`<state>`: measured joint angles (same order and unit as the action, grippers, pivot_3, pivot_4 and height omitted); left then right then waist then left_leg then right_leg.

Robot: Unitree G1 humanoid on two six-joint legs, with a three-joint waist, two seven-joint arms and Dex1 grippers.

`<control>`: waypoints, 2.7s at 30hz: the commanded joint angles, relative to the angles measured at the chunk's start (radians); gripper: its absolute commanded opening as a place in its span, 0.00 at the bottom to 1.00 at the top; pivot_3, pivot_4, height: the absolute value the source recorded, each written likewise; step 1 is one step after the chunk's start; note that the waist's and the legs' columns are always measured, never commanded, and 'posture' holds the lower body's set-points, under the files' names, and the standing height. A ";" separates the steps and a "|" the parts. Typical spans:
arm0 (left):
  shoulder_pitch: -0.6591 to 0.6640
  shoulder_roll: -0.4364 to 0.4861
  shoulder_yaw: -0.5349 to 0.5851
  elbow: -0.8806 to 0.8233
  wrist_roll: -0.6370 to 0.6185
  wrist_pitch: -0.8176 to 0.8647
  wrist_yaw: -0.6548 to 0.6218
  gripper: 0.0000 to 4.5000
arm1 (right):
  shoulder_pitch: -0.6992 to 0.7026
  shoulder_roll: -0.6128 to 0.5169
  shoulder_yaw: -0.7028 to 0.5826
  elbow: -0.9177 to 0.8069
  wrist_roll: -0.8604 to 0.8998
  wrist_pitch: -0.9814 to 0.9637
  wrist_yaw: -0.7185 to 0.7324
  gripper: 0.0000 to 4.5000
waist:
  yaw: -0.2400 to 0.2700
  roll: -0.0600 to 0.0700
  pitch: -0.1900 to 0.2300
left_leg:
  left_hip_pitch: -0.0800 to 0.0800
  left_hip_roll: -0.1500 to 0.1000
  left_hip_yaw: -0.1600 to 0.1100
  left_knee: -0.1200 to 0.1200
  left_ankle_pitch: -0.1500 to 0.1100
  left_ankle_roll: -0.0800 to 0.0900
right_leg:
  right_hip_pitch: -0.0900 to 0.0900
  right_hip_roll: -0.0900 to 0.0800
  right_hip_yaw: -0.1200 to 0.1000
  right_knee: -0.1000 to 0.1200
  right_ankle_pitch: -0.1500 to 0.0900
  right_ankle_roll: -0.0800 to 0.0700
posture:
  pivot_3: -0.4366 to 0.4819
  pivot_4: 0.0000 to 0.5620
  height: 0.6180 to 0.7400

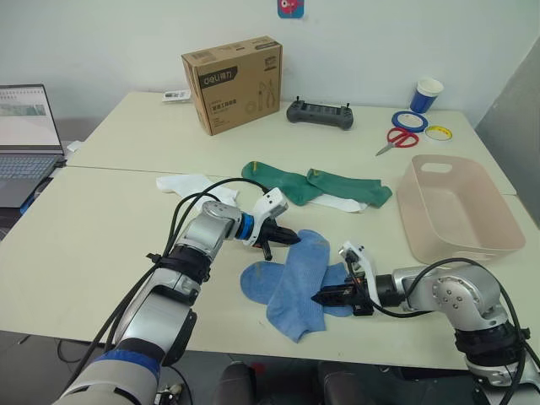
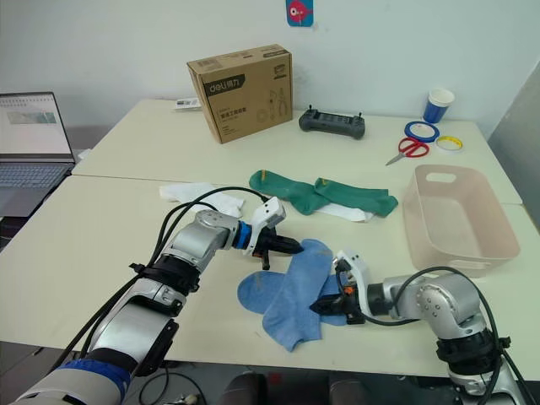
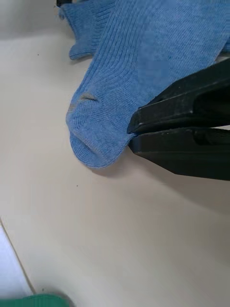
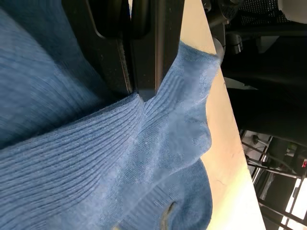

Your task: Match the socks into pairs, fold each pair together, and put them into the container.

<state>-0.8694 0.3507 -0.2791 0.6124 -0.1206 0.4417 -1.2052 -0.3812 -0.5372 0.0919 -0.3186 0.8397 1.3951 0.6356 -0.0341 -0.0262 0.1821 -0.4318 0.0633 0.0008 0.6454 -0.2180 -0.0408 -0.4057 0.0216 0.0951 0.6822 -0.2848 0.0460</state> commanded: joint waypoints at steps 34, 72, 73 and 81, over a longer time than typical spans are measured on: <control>0.688 0.093 0.406 -1.132 -0.387 0.582 0.594 0.35 | -0.361 -0.249 0.161 0.340 -0.307 -0.394 0.570 0.61 | 0.000 0.000 0.000 | 0.001 -0.002 0.001 0.000 0.000 0.000 | 0.000 -0.004 0.000 0.000 0.003 -0.005 | 0.48 0.27 1.00; 0.218 0.170 0.015 -0.339 -0.059 0.010 0.145 0.42 | 0.252 -0.276 0.024 -0.221 -0.383 -0.560 0.157 0.57 | 0.002 0.000 0.000 | 0.000 -0.001 0.002 0.001 0.000 -0.001 | 0.000 -0.002 0.001 0.000 0.002 0.000 | 0.48 0.27 1.00; 0.214 0.167 0.015 -0.333 -0.054 0.010 0.147 0.42 | 0.250 -0.269 0.023 -0.213 -0.385 -0.559 0.149 0.52 | 0.002 0.000 0.000 | 0.000 -0.001 0.002 0.001 0.000 -0.001 | 0.000 -0.002 0.001 0.000 0.002 0.000 | 0.48 0.27 1.00; 0.205 0.162 0.026 -0.318 -0.039 0.017 0.144 0.15 | 0.231 -0.256 0.014 -0.212 -0.375 -0.554 0.157 0.00 | 0.002 0.000 0.000 | 0.001 -0.001 0.001 0.001 0.000 -0.001 | 0.000 -0.002 0.001 0.000 0.002 -0.001 | 0.48 0.27 1.00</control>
<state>-0.6427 0.5170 -0.2605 0.2944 -0.1663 0.4670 -1.0586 -0.1393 -0.7891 0.1194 -0.5059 0.4550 0.8531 0.7852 -0.0320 -0.0265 0.1822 -0.4313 0.0625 0.0023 0.6462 -0.2176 -0.0413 -0.4054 0.0200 0.0958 0.6823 -0.2827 0.0450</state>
